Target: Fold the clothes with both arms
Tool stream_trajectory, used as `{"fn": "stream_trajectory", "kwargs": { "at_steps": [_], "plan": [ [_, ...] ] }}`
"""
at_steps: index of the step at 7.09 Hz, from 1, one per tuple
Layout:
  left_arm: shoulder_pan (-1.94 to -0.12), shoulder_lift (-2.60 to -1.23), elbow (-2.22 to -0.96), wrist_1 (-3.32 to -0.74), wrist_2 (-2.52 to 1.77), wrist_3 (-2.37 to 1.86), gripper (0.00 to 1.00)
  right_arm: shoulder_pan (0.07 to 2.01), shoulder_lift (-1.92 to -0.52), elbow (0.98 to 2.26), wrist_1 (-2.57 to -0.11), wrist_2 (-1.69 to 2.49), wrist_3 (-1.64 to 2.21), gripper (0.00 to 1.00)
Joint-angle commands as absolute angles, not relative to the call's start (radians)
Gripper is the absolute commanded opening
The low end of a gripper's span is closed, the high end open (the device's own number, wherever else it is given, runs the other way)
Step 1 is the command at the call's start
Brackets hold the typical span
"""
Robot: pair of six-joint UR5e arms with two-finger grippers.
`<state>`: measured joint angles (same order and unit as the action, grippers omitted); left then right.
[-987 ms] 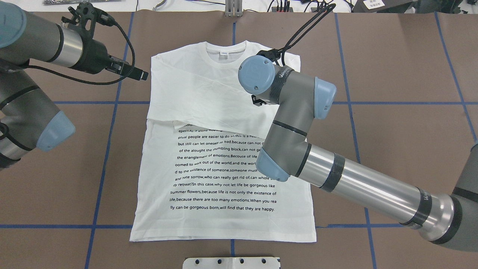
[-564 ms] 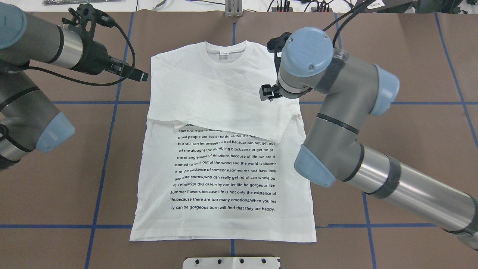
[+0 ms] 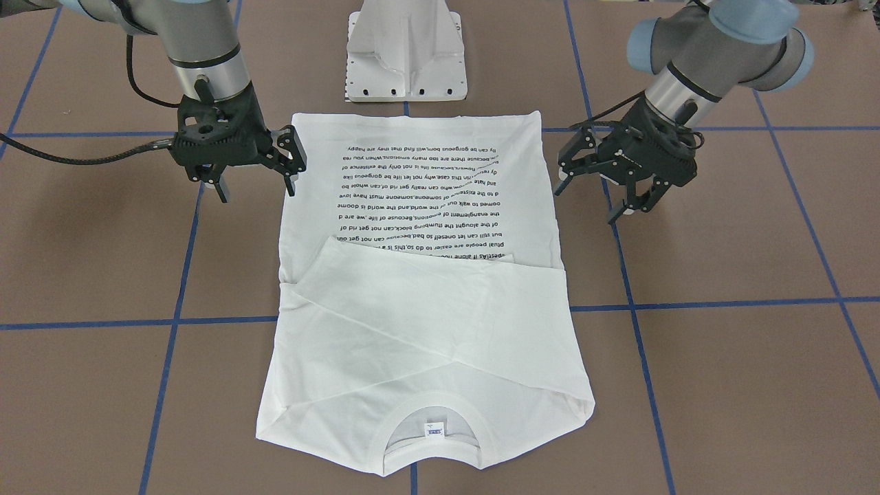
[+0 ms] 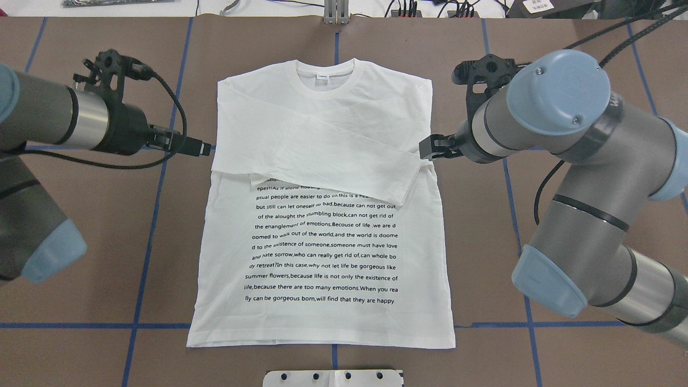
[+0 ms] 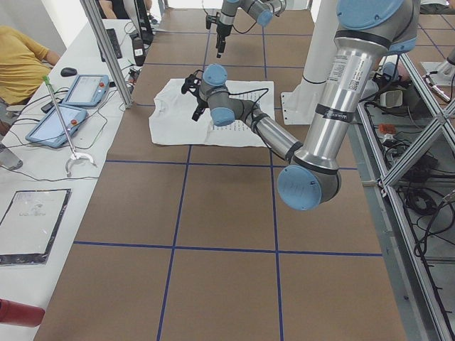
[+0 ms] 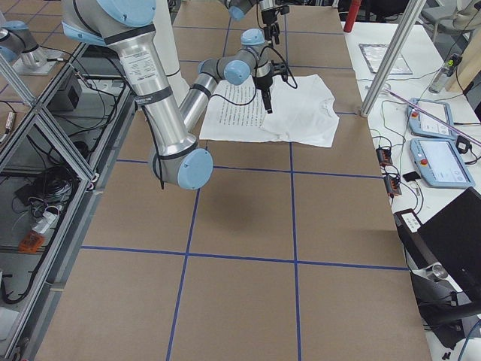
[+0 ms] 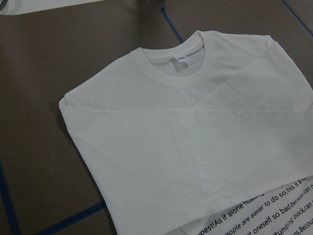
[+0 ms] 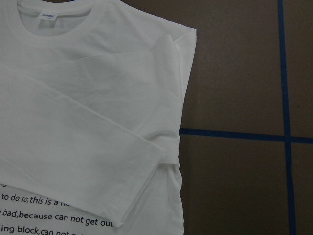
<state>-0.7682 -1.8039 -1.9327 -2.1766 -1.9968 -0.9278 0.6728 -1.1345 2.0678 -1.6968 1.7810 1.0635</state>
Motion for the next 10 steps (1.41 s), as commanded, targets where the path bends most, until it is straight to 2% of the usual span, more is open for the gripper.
{"fn": "stream_trajectory", "kwargs": {
  "at_steps": [1, 4, 7, 10],
  "plan": [
    [-0.579, -1.673, -2.057, -2.172, -1.811, -1.133, 1.0, 0.603, -1.257, 2.167, -1.692, 1.732, 1.175, 1.0],
    [-0.39, -1.557, -2.123, -2.172, -1.651, -1.303, 1.0, 0.372, -1.371, 2.275, -1.681, 1.535, 1.388, 1.0],
    [-0.206, -1.514, -2.122, -2.164, -1.501, -1.48, 1.0, 0.243, -1.602, 2.296, -1.41, 1.43, 1.491, 1.0],
    [-0.054, -1.523, -2.118, -2.09, -1.388, -1.644, 1.0, 0.19, -1.617, 2.296, -1.411, 1.378, 1.528, 1.0]
  ]
}}
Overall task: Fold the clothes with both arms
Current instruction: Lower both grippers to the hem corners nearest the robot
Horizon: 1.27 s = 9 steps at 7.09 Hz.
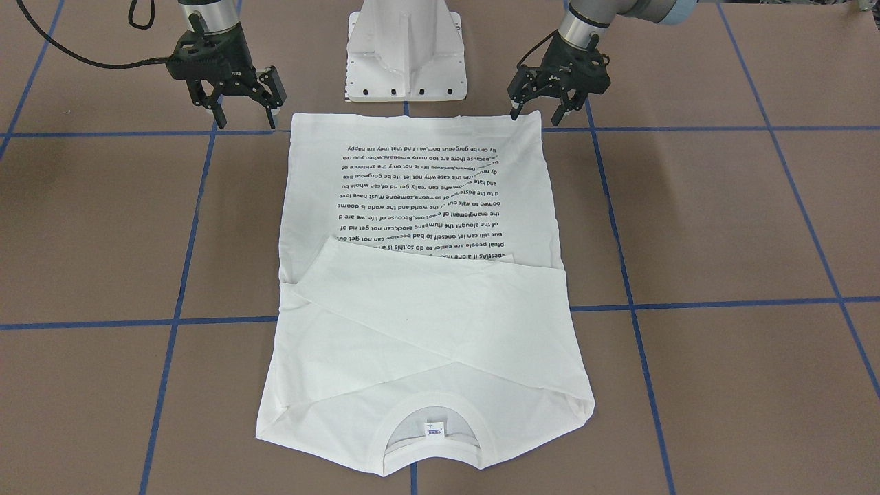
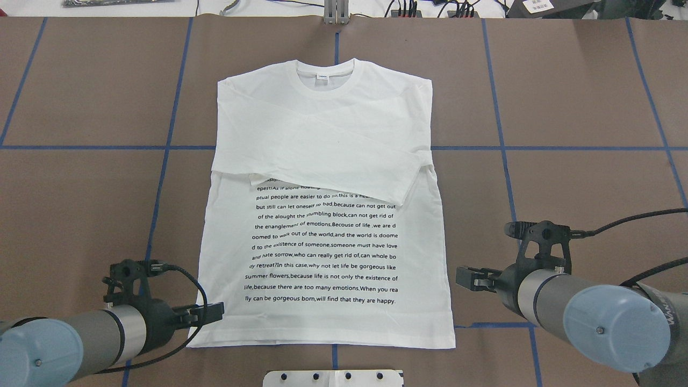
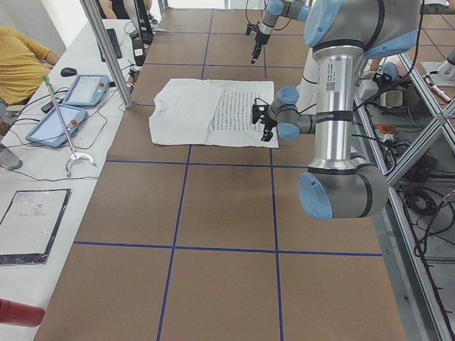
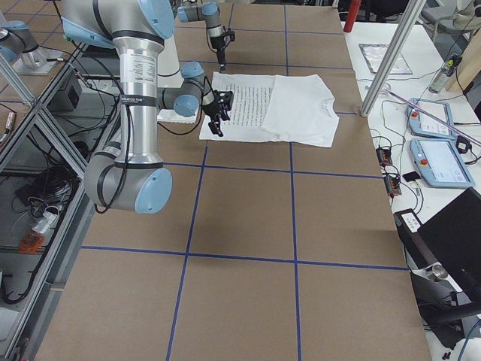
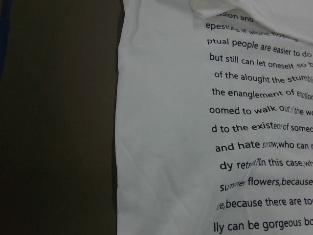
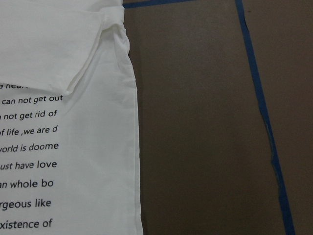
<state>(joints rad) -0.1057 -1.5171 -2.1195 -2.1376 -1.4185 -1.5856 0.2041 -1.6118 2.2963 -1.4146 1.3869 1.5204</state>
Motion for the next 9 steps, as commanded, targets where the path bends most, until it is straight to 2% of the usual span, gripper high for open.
{"fn": "stream_trajectory", "kwargs": {
  "at_steps": [1, 2, 4, 5, 6, 7, 8, 9],
  "plan": [
    [-0.029, -1.531, -2.111, -2.048, -1.388, -1.667, 1.0, 0.189, -1.617, 2.295, -1.411, 1.378, 1.528, 1.0],
    [-0.028, -1.532, -2.111, -2.028, -1.388, -1.667, 0.96, 0.189, -1.617, 2.295, -1.41, 1.378, 1.528, 1.0],
    [-0.025, -1.545, -2.106, -1.965, -1.391, -1.666, 0.8, 0.186, -1.617, 2.293, -1.411, 1.37, 1.528, 1.0],
    [-0.023, -1.545, -2.106, -1.964, -1.391, -1.663, 0.66, 0.186, -1.617, 2.293, -1.411, 1.368, 1.528, 1.0],
    [-0.023, -1.548, -2.102, -1.96, -1.391, -1.661, 0.6, 0.186, -1.617, 2.293, -1.411, 1.368, 1.528, 1.0],
    [-0.023, -1.551, -2.102, -1.944, -1.393, -1.66, 0.59, 0.183, -1.617, 2.292, -1.41, 1.368, 1.528, 1.0],
    [-0.023, -1.549, -2.102, -1.942, -1.393, -1.658, 0.53, 0.181, -1.615, 2.292, -1.41, 1.368, 1.528, 1.0],
    [-0.021, -1.551, -2.102, -1.942, -1.393, -1.657, 0.38, 0.181, -1.615, 2.292, -1.41, 1.367, 1.528, 1.0]
  ]
}}
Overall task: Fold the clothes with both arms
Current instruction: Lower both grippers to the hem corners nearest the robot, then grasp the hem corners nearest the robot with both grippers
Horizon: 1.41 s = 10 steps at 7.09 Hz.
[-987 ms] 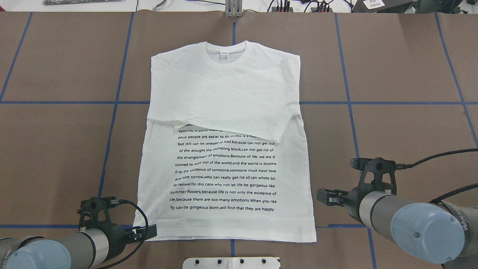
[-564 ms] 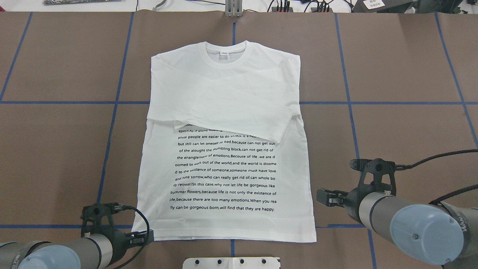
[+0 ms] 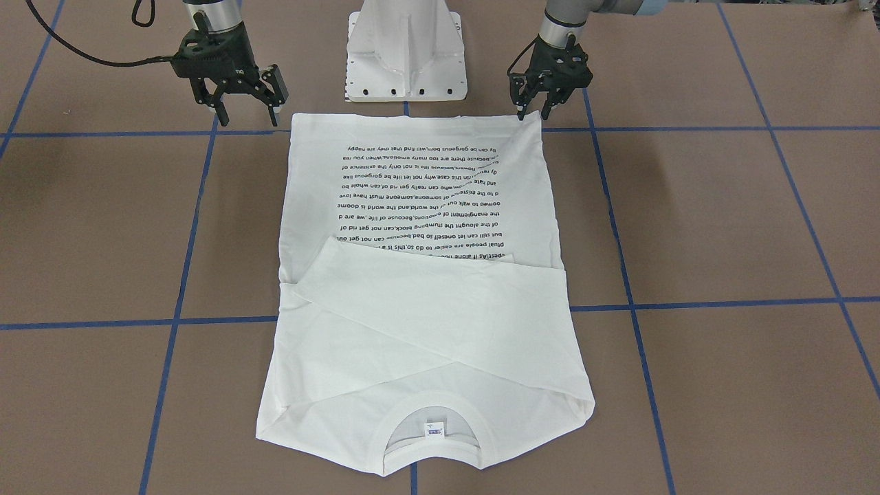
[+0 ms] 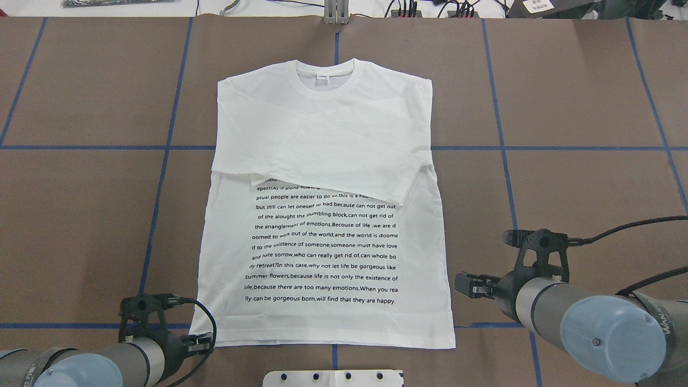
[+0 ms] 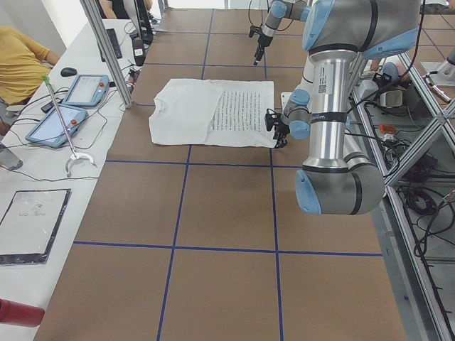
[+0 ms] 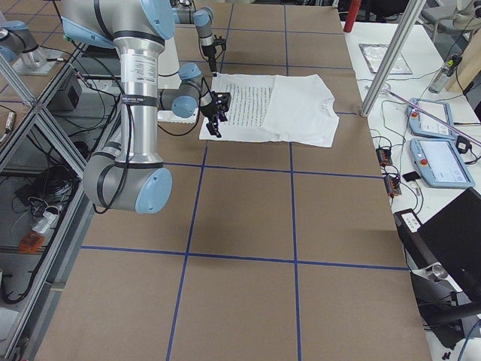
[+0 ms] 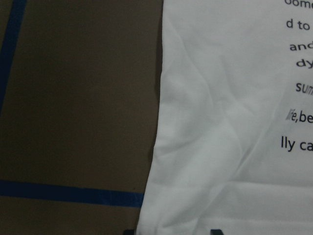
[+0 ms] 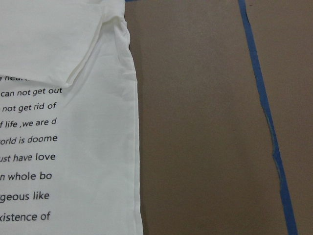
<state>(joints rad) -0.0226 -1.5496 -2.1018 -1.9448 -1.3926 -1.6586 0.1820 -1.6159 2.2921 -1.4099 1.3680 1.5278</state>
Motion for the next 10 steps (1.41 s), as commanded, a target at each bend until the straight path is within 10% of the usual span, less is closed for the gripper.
{"fn": "stream_trajectory", "kwargs": {
  "at_steps": [1, 10],
  "plan": [
    [-0.021, -1.551, -2.1, -1.942, -1.393, -1.658, 0.1, 0.181, -1.615, 2.292, -1.41, 1.367, 1.528, 1.0],
    [-0.028, -1.594, -2.148, -1.944, -1.394, -1.658, 0.0, -0.103, -1.566, 2.168, -1.405, 1.089, 1.878, 0.7]
  ]
}}
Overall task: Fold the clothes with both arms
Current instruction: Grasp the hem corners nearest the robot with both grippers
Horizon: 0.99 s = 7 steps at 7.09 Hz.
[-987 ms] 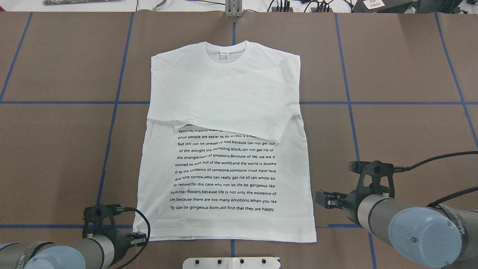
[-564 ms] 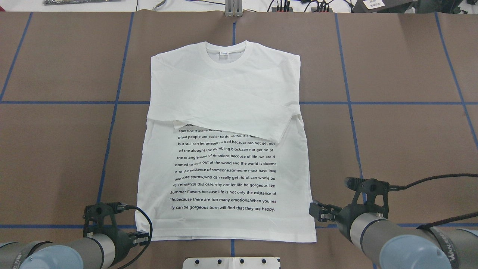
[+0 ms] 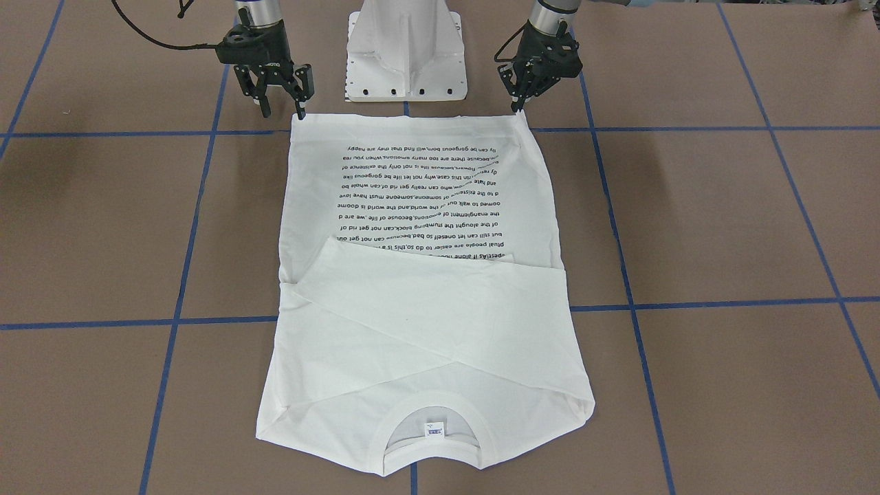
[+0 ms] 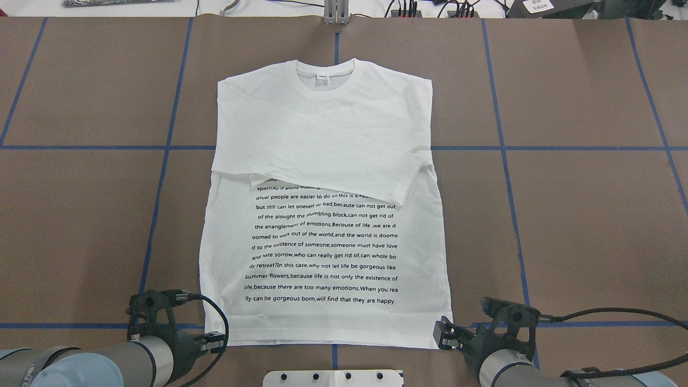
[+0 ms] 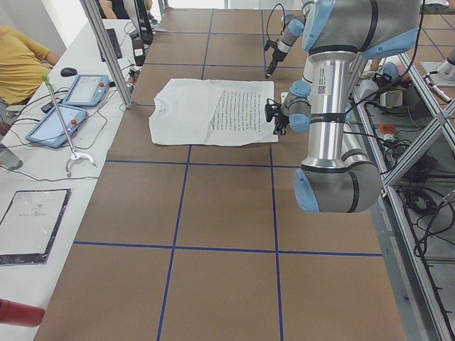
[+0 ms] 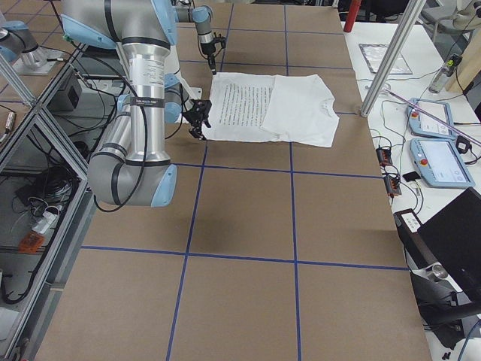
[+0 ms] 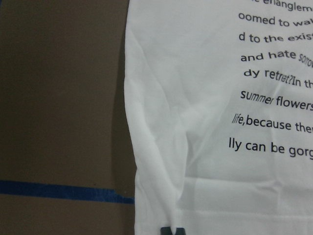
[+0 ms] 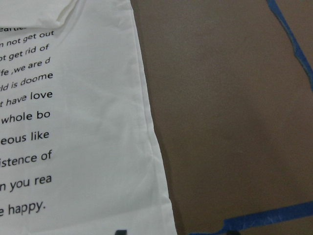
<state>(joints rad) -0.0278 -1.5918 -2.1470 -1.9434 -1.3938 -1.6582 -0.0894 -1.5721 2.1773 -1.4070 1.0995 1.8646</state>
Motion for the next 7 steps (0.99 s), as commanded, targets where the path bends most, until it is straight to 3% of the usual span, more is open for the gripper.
{"fn": "stream_trajectory", "kwargs": {
  "at_steps": [1, 4, 7],
  "plan": [
    [-0.029, -1.594, -2.148, -1.945, -1.394, -1.657, 0.0, -0.115, -1.566, 2.166, -1.405, 1.085, 1.89, 0.65],
    [-0.029, -1.594, -2.152, -1.947, -1.396, -1.658, 0.0, -0.13, -1.566, 2.143, -1.405, 1.068, 1.89, 0.55],
    [-0.031, -1.595, -2.157, -1.948, -1.396, -1.657, 0.0, -0.144, -1.542, 2.123, -1.407, 1.066, 1.888, 0.55]
  ]
}}
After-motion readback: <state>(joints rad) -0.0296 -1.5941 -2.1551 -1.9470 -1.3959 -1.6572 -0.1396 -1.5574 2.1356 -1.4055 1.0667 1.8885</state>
